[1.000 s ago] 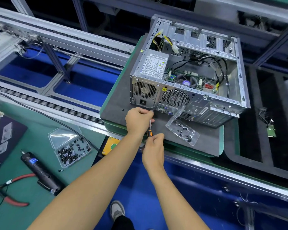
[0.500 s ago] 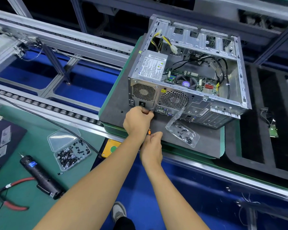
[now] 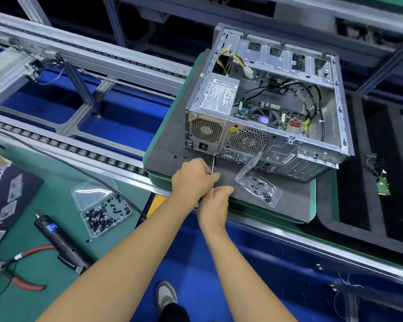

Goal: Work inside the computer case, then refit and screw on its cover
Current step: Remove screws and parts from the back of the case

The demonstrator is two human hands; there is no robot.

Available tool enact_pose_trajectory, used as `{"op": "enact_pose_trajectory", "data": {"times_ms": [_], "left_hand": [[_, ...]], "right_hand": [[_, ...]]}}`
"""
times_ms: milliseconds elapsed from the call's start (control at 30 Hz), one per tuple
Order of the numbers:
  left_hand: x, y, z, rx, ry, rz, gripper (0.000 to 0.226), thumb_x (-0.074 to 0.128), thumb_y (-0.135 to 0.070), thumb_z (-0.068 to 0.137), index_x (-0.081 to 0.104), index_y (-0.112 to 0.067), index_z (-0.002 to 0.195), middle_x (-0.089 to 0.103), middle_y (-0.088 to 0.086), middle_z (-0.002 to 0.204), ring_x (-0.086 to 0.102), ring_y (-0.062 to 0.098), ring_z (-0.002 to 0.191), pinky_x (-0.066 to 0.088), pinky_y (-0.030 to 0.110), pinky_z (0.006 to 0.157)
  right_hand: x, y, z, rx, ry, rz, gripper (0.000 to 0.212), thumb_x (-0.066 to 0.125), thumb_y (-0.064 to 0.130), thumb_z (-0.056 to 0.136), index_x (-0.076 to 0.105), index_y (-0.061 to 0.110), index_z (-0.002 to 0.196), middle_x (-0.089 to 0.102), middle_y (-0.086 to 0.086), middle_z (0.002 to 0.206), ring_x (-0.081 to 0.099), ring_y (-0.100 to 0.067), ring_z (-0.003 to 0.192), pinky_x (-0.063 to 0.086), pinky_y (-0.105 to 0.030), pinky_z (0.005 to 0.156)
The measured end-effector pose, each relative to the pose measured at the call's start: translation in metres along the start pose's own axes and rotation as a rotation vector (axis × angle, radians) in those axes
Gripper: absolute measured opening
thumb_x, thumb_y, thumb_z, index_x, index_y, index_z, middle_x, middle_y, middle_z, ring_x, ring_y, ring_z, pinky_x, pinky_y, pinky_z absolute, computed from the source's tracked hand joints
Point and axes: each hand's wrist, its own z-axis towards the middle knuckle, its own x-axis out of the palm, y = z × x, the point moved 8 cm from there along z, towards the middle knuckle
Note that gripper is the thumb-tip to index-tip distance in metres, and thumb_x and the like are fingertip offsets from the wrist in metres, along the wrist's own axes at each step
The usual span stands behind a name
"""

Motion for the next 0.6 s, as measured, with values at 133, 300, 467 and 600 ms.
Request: {"op": "enact_pose_trajectory", "data": {"times_ms": [133,300,467,600], "left_hand": [[0.001,0.002,-0.016,0.014,0.018,0.045,0.025,0.057,-0.053,0.090,0.064,-0.030,0.096,0.069,-0.004,0.098,0.065,0.024,0.093,0.051,0.036,0.076],[-0.001,0.010,-0.025,-0.005,0.072,0.026,0.020,0.063,-0.047,0.079,0.066,-0.039,0.097,0.069,-0.011,0.099,0.064,0.019,0.097,0.054,0.036,0.083],[-0.006,0.007,-0.025,-0.005,0.070,-0.043,0.016,0.072,-0.036,0.078,0.068,-0.035,0.094,0.071,-0.010,0.097,0.066,0.018,0.097,0.057,0.039,0.084],[-0.004,0.008,-0.028,-0.002,0.069,-0.067,0.013,0.070,-0.033,0.084,0.063,-0.035,0.096,0.069,-0.011,0.098,0.065,0.017,0.097,0.055,0.036,0.082]], "right_hand": [[0.002,-0.007,-0.002,0.084,0.002,0.169,0.018,0.046,0.025,0.095,0.028,0.023,0.092,0.058,-0.008,0.089,0.052,-0.027,0.073,0.048,-0.051,0.068],[0.008,-0.009,-0.006,0.086,0.048,0.298,0.021,0.041,0.017,0.087,0.024,0.030,0.086,0.046,-0.006,0.092,0.043,-0.019,0.075,0.038,-0.041,0.062],[0.010,-0.005,-0.012,0.043,0.135,0.298,0.019,0.035,0.019,0.079,0.022,0.030,0.088,0.044,-0.009,0.093,0.049,-0.015,0.072,0.039,-0.032,0.060],[-0.013,0.008,-0.028,-0.062,0.109,-0.107,0.033,0.041,0.023,0.085,0.023,0.031,0.112,0.049,-0.006,0.117,0.048,-0.012,0.089,0.039,-0.033,0.059]]}}
